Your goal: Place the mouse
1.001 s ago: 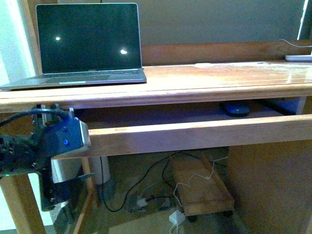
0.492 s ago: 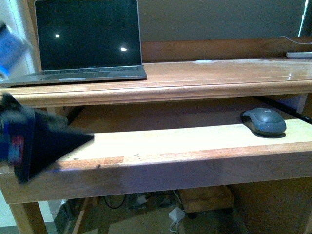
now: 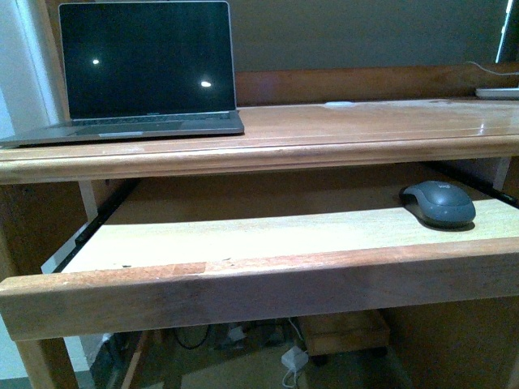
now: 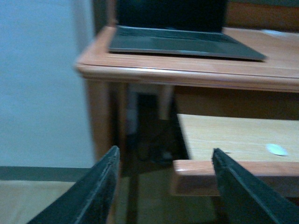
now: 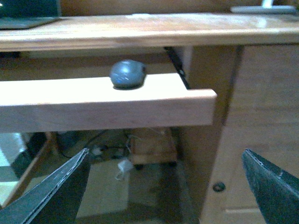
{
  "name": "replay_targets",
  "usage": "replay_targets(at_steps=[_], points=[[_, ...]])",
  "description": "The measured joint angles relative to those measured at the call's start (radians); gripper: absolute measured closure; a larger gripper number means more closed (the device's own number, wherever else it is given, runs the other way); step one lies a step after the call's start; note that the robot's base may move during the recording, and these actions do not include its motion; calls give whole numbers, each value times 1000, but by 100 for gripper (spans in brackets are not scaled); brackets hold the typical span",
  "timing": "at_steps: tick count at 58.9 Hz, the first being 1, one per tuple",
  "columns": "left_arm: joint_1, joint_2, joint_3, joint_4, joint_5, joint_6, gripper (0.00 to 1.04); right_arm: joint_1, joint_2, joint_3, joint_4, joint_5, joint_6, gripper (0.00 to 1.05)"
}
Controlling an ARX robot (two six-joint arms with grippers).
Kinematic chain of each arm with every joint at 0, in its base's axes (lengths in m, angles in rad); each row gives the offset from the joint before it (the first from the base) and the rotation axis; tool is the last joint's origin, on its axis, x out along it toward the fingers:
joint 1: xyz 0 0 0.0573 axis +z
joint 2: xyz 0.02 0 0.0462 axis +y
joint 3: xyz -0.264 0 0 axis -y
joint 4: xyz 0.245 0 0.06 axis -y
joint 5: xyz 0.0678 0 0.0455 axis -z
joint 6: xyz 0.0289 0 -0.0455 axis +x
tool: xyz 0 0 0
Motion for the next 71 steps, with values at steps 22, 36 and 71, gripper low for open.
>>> replay_targets(at_steps=[22,36,71], points=[[169,-243,-166,-18,124,60,102,153,952,493,407,26,-79,7],[173,-323,-216,-50,135,62,102,218,1266,838,193,130,-196,7],[174,-578,-280,-249,135,63,102,242,1538,1103,-52,270,-163,7]])
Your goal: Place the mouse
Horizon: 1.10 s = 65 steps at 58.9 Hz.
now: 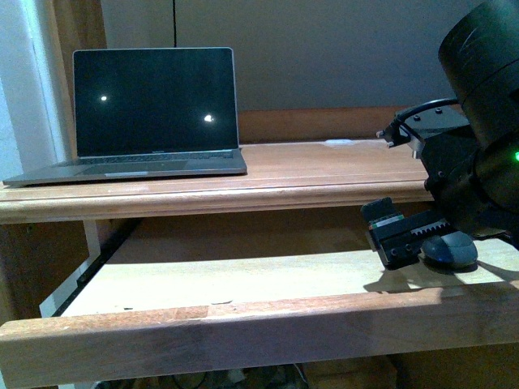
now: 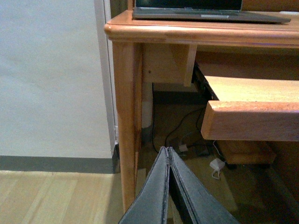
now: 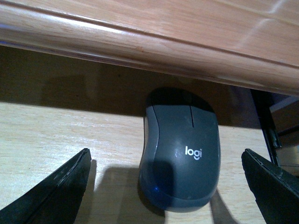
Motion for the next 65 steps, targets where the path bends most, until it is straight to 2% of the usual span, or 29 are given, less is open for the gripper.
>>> replay_targets(at_steps=[37,48,54,65], points=[[0,-21,0,-9,0,0,102,-43,104,48,22,12,37,8],[0,-21,0,-9,0,0,102,-67,97,30,38,-19,43,34],[0,-21,0,-9,0,0,88,-79,68,-2,46,-42,43,46],[0,-21,0,-9,0,0,62,-121,-70,-125,83,-124,34,49]])
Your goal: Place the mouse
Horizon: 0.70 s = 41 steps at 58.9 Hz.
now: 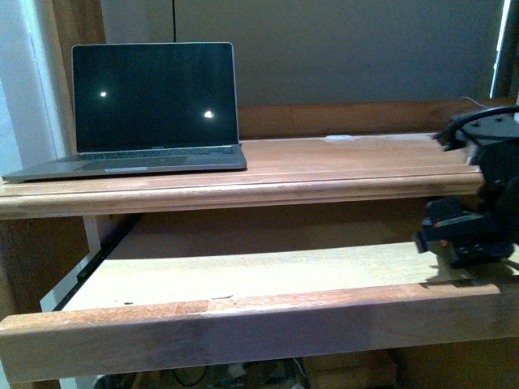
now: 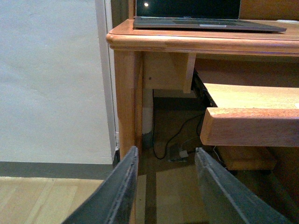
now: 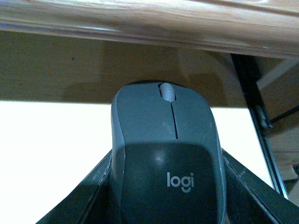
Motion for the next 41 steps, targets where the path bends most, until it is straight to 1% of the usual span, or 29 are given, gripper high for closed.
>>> replay_targets(at_steps=[7,12,14,17,21,23,29,41], points=[[0,0,0,0,0,0,46,-39,-135,-89,-10,-63,-25,49],[0,0,0,0,0,0,32,-80,-250,-130,-55,-117,-54,49],[0,0,0,0,0,0,28,-90,-274,-133,-63,-125,-65,49],[0,0,0,0,0,0,20,-106,-318,-125,-85,-130,-73,49],[0,0,0,0,0,0,9,-108,-333,-89,-101,-127,-74,49],[0,0,0,0,0,1,6,-98,-328,-61,-101,-116,-74,49],[0,0,0,0,0,2,8,-50,-274,42,-101,-73,-53,49],[0,0,0,0,0,2,8,114,-50,321,-115,57,6,49]])
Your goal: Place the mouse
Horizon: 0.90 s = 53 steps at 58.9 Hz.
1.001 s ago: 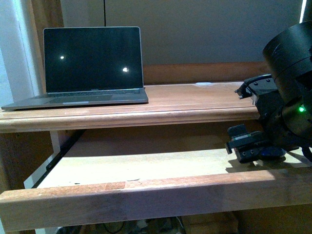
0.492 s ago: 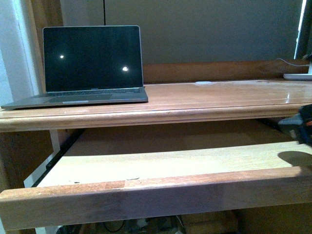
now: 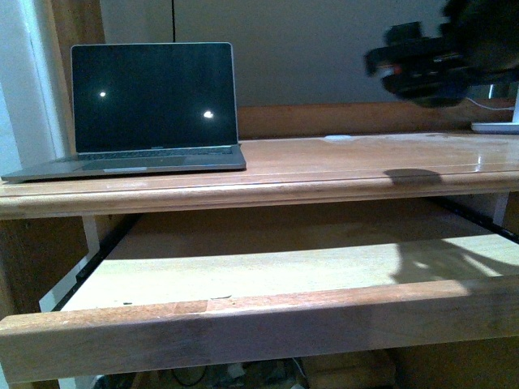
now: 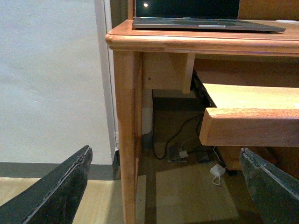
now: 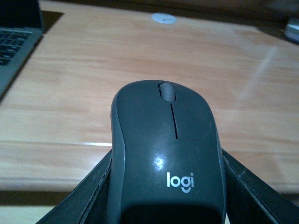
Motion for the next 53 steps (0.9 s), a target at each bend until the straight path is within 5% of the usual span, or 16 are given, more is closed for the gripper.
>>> replay_targets(at_steps=[10,12,31,48,53], points=[[0,0,0,0,0,0,8,103,232,259,-90,105,39,49],[0,0,0,0,0,0,8,126,397,440,-153,183,58,49],[0,0,0,0,0,0,8,123,608,659,-185,241,108,49],[0,0,0,0,0,0,8,123,586,576,-51,198,159,6],[0,0,0,0,0,0,8,101,526,486,29,143,187,8]])
